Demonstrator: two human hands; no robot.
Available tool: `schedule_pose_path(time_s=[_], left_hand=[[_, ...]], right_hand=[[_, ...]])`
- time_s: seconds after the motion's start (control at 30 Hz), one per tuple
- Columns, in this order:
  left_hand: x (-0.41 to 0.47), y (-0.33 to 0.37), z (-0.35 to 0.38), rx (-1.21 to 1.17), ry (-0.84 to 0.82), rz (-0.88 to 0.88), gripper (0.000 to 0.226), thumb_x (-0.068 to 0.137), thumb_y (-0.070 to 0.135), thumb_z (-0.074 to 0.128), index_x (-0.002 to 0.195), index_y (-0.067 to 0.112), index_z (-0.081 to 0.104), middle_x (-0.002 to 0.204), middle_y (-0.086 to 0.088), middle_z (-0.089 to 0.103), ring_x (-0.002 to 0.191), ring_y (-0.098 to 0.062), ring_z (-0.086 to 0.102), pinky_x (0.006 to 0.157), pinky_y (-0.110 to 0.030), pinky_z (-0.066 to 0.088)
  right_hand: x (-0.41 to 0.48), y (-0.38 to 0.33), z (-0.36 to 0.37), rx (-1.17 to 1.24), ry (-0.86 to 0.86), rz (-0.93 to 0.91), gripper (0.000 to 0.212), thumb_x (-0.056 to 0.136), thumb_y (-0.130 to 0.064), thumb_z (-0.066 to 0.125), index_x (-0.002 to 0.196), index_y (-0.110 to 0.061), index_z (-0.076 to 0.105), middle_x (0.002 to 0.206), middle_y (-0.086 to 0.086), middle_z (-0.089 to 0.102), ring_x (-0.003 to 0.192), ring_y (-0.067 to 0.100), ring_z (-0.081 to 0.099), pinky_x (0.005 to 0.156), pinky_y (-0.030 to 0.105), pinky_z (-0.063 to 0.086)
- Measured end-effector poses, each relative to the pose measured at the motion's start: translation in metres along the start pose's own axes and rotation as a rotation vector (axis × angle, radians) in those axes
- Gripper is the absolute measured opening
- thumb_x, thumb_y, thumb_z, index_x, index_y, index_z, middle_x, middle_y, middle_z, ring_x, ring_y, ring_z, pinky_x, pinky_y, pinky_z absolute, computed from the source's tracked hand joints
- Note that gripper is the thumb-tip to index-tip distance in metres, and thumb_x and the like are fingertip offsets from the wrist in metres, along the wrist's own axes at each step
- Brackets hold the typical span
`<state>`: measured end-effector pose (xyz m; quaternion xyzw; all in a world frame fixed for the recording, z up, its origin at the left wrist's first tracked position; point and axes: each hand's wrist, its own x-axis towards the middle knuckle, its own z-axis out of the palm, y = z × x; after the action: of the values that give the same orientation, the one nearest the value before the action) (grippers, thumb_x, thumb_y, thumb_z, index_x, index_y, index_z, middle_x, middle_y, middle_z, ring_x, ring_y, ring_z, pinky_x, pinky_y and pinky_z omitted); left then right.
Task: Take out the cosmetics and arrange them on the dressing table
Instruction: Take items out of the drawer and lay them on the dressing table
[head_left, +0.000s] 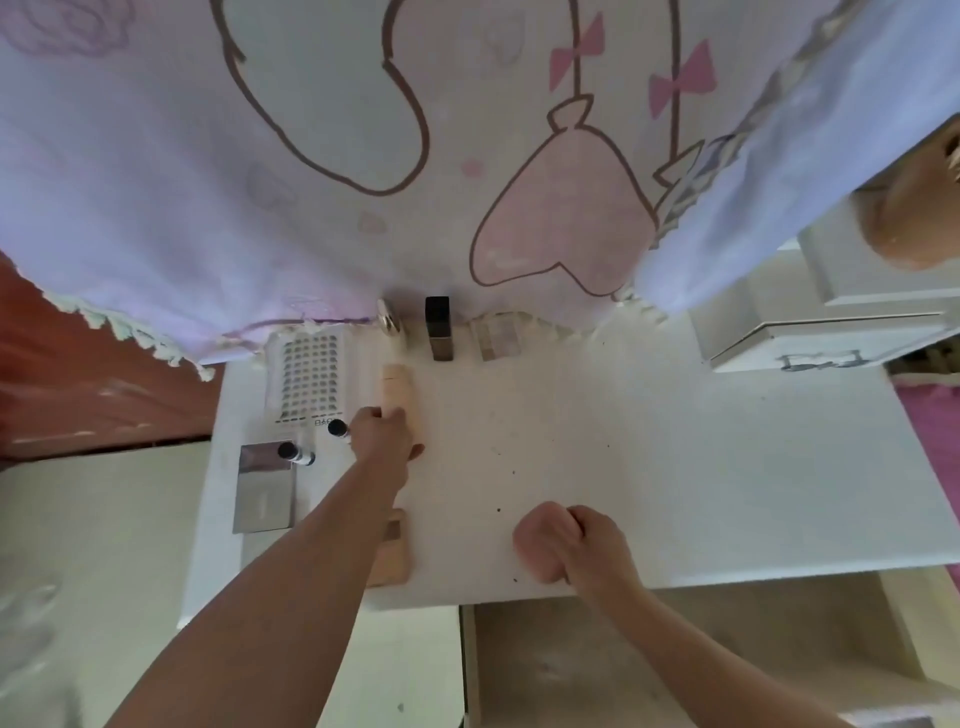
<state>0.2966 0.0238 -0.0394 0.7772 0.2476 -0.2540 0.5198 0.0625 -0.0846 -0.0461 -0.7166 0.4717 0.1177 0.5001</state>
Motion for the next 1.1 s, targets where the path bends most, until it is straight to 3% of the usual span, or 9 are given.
schedule_pose_path(time_s=[0.13, 0.23, 0.33, 0.43, 0.63, 0.73, 0.9, 1.0, 1.1], left_hand=[[0.007, 0.006, 0.007, 0.048, 0.025, 0.036, 0.002, 0.089, 0.009, 0.060, 0.088, 0.007, 0.059, 0.074, -0.007, 0.058, 0.056, -0.018, 0.055, 0.073, -0.044, 0.060], [0.006, 0.001, 0.011, 0.070, 0.007, 0.062, 0.015, 0.086, 0.008, 0.062, 0.072, 0.011, 0.058, 0.065, -0.004, 0.056, 0.052, -0.020, 0.056, 0.072, -0.049, 0.060], [-0.001, -0.007, 0.010, 0.131, -0.020, 0.088, 0.023, 0.085, 0.008, 0.064, 0.067, 0.018, 0.055, 0.067, -0.007, 0.058, 0.059, -0.028, 0.061, 0.069, -0.047, 0.060], [-0.007, -0.013, 0.008, 0.256, -0.066, 0.110, 0.007, 0.082, 0.015, 0.069, 0.085, 0.016, 0.063, 0.085, -0.012, 0.068, 0.073, -0.032, 0.069, 0.070, -0.043, 0.060], [-0.004, -0.008, 0.014, 0.436, -0.140, 0.180, 0.022, 0.075, 0.025, 0.075, 0.064, 0.019, 0.057, 0.075, -0.009, 0.069, 0.077, -0.032, 0.069, 0.075, -0.042, 0.058], [-0.001, -0.011, 0.016, 0.519, -0.208, 0.206, 0.025, 0.076, 0.029, 0.077, 0.067, 0.014, 0.058, 0.071, -0.009, 0.069, 0.071, -0.030, 0.065, 0.075, -0.044, 0.058], [-0.002, -0.010, 0.005, 0.654, -0.250, 0.257, 0.022, 0.082, 0.033, 0.070, 0.081, 0.012, 0.062, 0.084, -0.006, 0.066, 0.078, -0.028, 0.063, 0.073, -0.035, 0.055], [0.000, -0.012, -0.013, 0.751, -0.222, 0.315, 0.021, 0.087, 0.032, 0.065, 0.097, 0.014, 0.061, 0.091, -0.004, 0.062, 0.084, -0.026, 0.062, 0.071, -0.031, 0.049], [0.001, -0.016, -0.036, 0.816, -0.204, 0.361, 0.018, 0.089, 0.029, 0.061, 0.101, 0.015, 0.062, 0.093, -0.003, 0.065, 0.085, -0.023, 0.063, 0.072, -0.031, 0.049]], right_hand=[[0.005, -0.008, 0.008, -0.004, -0.012, -0.001, 0.017, 0.088, -0.038, 0.061, 0.086, -0.022, 0.064, 0.074, -0.004, 0.068, 0.062, 0.016, 0.062, 0.056, 0.032, 0.049], [0.008, -0.008, 0.009, -0.047, -0.012, 0.001, 0.017, 0.086, -0.041, 0.062, 0.085, -0.024, 0.063, 0.074, -0.005, 0.068, 0.065, 0.019, 0.065, 0.058, 0.036, 0.053], [0.008, -0.006, 0.010, -0.088, -0.020, -0.008, 0.015, 0.087, -0.039, 0.062, 0.086, -0.024, 0.063, 0.073, -0.006, 0.067, 0.065, 0.016, 0.064, 0.060, 0.036, 0.053], [0.007, -0.003, 0.011, -0.153, -0.019, -0.012, 0.014, 0.089, -0.040, 0.060, 0.091, -0.026, 0.062, 0.076, -0.010, 0.066, 0.067, 0.011, 0.063, 0.060, 0.031, 0.052], [0.007, -0.004, 0.008, -0.222, -0.029, -0.040, 0.015, 0.091, -0.041, 0.059, 0.098, -0.029, 0.060, 0.081, -0.012, 0.065, 0.071, 0.007, 0.063, 0.060, 0.026, 0.052], [0.007, -0.001, 0.007, -0.199, -0.043, -0.047, 0.021, 0.090, -0.042, 0.060, 0.107, -0.031, 0.057, 0.088, -0.012, 0.065, 0.070, 0.009, 0.065, 0.062, 0.029, 0.056], [0.001, -0.009, 0.019, -0.098, -0.167, -0.099, 0.032, 0.093, -0.030, 0.062, 0.123, -0.030, 0.055, 0.101, -0.010, 0.063, 0.063, 0.012, 0.068, 0.052, 0.021, 0.052], [-0.002, -0.022, 0.038, -0.088, -0.211, -0.135, 0.035, 0.092, -0.023, 0.059, 0.126, -0.030, 0.054, 0.104, -0.007, 0.061, 0.068, 0.020, 0.068, 0.062, 0.036, 0.060], [-0.005, -0.036, 0.060, -0.215, -0.180, -0.185, 0.039, 0.092, -0.026, 0.059, 0.130, -0.028, 0.053, 0.109, -0.004, 0.065, 0.085, 0.019, 0.065, 0.077, 0.035, 0.056]])
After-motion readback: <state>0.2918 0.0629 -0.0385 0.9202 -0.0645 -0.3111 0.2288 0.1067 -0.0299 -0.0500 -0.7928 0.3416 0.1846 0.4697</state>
